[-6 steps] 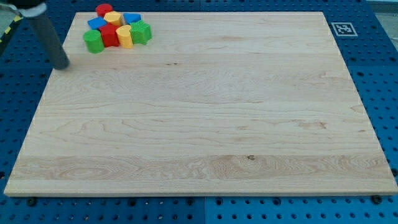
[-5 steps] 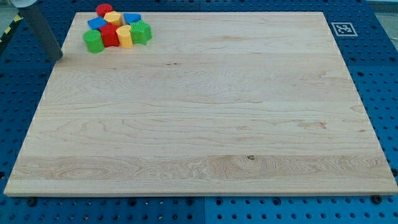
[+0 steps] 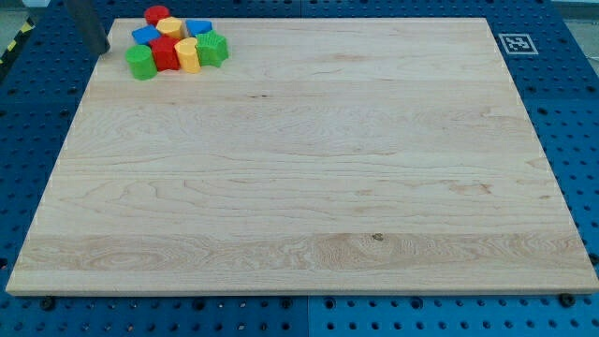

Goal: Separate the green star heart and red star from the group of blocks

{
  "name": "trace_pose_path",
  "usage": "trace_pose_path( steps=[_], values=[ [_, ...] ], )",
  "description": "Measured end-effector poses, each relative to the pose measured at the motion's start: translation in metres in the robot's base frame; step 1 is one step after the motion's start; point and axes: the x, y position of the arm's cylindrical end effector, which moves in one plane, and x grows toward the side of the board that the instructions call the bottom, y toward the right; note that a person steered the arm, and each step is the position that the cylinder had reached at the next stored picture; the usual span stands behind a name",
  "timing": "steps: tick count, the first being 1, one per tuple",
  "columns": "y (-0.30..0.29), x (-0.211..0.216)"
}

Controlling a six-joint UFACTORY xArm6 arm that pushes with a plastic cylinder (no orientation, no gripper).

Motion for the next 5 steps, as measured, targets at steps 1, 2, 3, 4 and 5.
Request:
trace_pose_path(
  steps=[1,2,3,4,5],
  values=[
    [0.014,0.008],
    [0.056,0.023],
    [0.132,0.039],
    [0.155,0.051],
    [0.135,0.054]
  ],
)
